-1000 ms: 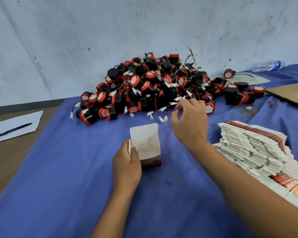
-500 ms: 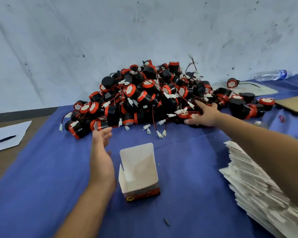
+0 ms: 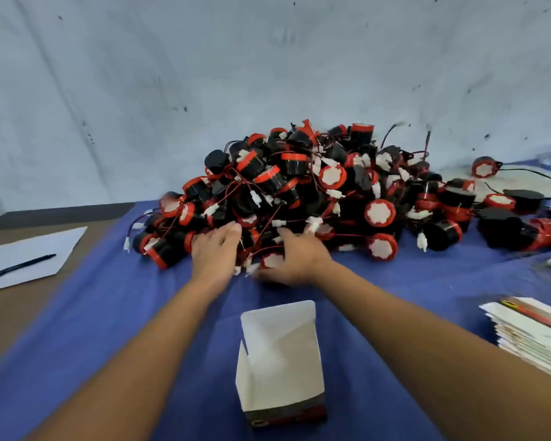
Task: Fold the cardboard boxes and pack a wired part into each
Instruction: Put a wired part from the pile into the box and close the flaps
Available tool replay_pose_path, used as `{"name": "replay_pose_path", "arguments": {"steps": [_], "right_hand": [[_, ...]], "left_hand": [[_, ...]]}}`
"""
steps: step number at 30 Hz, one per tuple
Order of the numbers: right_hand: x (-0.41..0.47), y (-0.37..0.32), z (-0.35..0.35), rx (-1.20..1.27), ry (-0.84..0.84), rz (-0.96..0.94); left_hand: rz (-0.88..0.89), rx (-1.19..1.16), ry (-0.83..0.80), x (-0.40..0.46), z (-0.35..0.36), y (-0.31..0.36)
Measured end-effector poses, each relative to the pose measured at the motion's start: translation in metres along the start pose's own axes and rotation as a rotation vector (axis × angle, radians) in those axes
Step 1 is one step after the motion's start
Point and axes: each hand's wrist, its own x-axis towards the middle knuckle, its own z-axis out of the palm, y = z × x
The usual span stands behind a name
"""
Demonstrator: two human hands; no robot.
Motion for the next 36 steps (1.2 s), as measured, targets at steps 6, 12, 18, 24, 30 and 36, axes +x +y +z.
{"name": "replay_pose_path", "arguments": {"steps": [6, 12, 18, 24, 30, 36], "right_hand": [[-0.068, 0.001, -0.011, 0.164, 0.115, -0.074], [-0.158, 0.027, -0.011, 0.624, 0.721, 0.039], [-0.213, 0.014, -0.02, 1.836, 0.506, 0.157], [-0.239, 0.008, 0.005, 1.187, 0.539, 0.018], [-0.25, 0.001, 0.014, 0.109, 0.602, 0.061], [-0.255, -0.001, 0.011, 0.359, 0.703, -0.232]], "left_hand": [[-0.121, -0.495, 0.109, -0.08, -0.034, -0.008], [-0.214, -0.475, 0.224, -0.186, -0.03, 0.023], [-0.106, -0.548, -0.097, -0.24, -0.014, 0.053], [-0.08, -0.164, 0.012, -0.245, -0.025, 0.036], [0.0, -0.274, 0.013, -0.248, -0.037, 0.02], [0.033, -0.355, -0.005, -0.247, -0.041, 0.016]]}}
